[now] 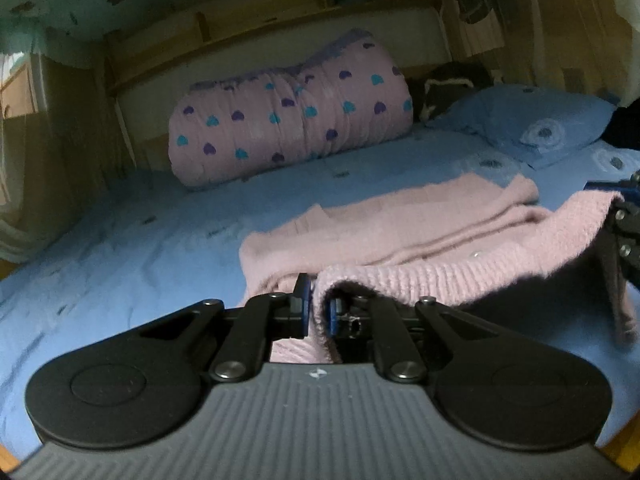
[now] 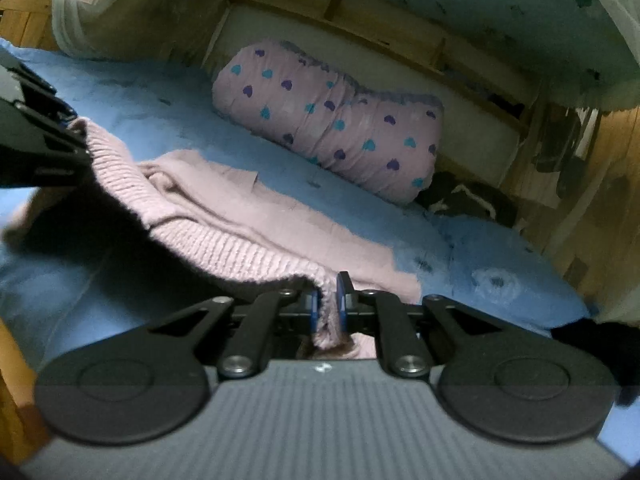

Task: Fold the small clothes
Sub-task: 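Lift the hem with both grippers and fold it over toward the collar, then release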

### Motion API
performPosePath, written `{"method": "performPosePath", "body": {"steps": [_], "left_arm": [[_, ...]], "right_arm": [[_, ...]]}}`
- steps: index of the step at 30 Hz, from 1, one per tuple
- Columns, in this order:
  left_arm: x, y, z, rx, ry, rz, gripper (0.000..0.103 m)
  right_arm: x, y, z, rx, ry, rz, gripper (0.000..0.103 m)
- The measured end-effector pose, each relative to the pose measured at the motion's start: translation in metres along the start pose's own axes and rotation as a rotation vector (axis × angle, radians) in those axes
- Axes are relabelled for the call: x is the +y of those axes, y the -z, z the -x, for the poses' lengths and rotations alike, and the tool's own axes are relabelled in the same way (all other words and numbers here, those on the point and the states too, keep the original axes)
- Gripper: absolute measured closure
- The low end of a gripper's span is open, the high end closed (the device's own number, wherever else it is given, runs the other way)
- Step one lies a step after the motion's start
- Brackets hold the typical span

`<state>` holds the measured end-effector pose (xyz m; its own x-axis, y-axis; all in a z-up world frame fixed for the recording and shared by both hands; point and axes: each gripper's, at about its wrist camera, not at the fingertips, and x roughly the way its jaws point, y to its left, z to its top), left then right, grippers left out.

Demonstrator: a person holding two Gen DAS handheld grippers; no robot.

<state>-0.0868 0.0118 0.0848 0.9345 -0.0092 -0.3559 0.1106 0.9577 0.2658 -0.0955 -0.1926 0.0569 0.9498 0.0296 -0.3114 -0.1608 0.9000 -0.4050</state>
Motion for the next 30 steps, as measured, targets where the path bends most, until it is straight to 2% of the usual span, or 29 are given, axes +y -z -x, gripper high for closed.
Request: {"method": "performPosePath", "body": {"steps": [5, 10, 17, 22, 30], "left_arm": [[0.004, -0.025, -0.012, -0.054, -0.004, -0.018, 0.093], [0.017, -0.060, -0.032, -0.103, -0.005, 0.012, 0.093], [0.030, -0.107, -0.079, -0.140, -0.007, 0.030, 0.093], [0.032, -0.121, -0.134, -0.111, -0.001, 0.024, 0.094], [0.034, -0.119, -0.244, 0.011, 0.013, 0.024, 0.094]], "right_arm": [[-0.013, -0.020, -0.011, -0.034, 0.029, -0.018, 0.092], [-0.022, -0.040, -0.031, -0.067, 0.050, 0.000, 0.093], [-0.038, -0.075, -0.068, -0.124, 0.079, 0.023, 0.096], [-0.041, -0.089, -0.102, -0.131, 0.088, 0.032, 0.096], [-0.035, -0.089, -0.181, -0.066, 0.070, 0.067, 0.096]]}}
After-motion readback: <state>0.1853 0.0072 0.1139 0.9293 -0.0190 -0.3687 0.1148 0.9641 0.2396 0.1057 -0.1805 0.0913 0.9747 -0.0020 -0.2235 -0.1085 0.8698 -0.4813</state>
